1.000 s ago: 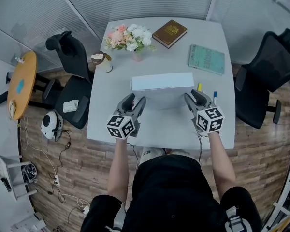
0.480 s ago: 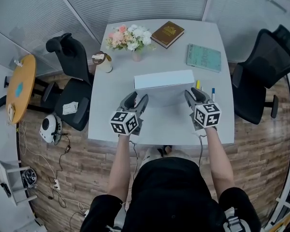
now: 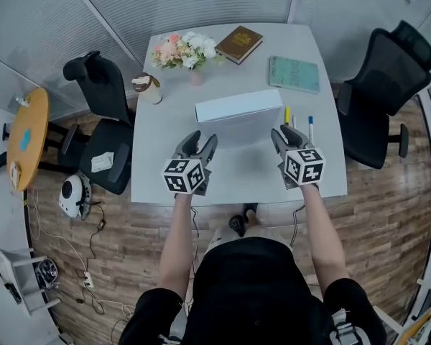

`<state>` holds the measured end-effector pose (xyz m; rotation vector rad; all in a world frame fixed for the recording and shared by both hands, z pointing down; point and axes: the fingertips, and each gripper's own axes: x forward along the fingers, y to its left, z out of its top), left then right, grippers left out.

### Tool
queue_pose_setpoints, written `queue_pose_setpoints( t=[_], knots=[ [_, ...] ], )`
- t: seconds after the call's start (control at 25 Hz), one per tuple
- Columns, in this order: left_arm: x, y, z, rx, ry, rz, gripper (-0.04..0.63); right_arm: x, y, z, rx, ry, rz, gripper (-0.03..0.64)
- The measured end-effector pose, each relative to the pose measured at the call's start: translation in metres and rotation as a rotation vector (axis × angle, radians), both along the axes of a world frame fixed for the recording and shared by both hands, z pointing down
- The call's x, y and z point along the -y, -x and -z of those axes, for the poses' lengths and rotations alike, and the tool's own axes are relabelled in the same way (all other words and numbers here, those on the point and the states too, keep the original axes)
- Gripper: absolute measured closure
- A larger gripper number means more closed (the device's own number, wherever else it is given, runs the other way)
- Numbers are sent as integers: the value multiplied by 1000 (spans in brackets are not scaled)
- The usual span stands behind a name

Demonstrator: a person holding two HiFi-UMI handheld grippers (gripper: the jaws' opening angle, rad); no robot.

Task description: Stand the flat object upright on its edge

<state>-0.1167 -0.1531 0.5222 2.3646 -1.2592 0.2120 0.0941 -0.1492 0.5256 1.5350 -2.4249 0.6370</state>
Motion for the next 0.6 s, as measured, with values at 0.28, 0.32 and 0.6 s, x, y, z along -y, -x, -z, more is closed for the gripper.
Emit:
queue_pose_setpoints(
  t=[0.28,0.32,0.6],
  knots=[
    [-43,-4,25,-34,-59,-17,368,-47,22,26,-27,-51,18,495],
    [-50,-5,30,-40,-71,-19,368,-54,26,30,-36,-59,26,497],
    [-92,-7,65,-75,-144,-42,377,-94,51,63,-54,-119,46,531]
  ],
)
